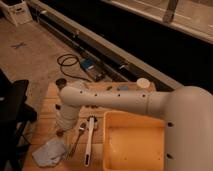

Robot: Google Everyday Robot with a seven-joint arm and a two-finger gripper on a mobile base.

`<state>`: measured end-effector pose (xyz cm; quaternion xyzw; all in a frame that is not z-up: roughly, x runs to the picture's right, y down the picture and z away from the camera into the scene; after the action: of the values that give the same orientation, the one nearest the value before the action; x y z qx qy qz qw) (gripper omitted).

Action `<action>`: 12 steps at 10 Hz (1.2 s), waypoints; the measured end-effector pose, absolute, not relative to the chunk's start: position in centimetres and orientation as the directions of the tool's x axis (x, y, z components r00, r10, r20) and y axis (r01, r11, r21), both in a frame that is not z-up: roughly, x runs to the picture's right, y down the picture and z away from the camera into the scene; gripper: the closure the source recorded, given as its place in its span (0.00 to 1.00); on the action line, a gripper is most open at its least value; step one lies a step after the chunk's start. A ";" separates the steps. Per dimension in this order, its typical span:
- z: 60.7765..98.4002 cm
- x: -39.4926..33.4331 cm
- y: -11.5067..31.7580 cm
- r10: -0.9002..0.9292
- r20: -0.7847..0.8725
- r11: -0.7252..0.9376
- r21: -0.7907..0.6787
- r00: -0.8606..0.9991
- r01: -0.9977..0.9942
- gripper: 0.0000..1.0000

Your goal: Place towel in paper cup

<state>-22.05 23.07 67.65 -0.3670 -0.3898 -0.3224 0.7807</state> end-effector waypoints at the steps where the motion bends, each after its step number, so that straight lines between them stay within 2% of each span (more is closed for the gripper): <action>1: 67.9 -23.5 23.4 -0.240 0.842 0.518 -0.311 0.484 0.797 0.35; 3: 68.3 -25.7 24.2 -0.278 0.841 0.505 -0.283 0.464 0.815 0.35; 9: 68.6 -25.7 24.2 -0.277 0.837 0.498 -0.294 0.471 0.816 0.35; 12: 71.1 -25.4 26.5 -0.228 0.835 0.487 -0.347 0.500 0.801 0.35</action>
<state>-25.42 26.49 71.07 -0.3829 -0.3742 -0.3313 0.7769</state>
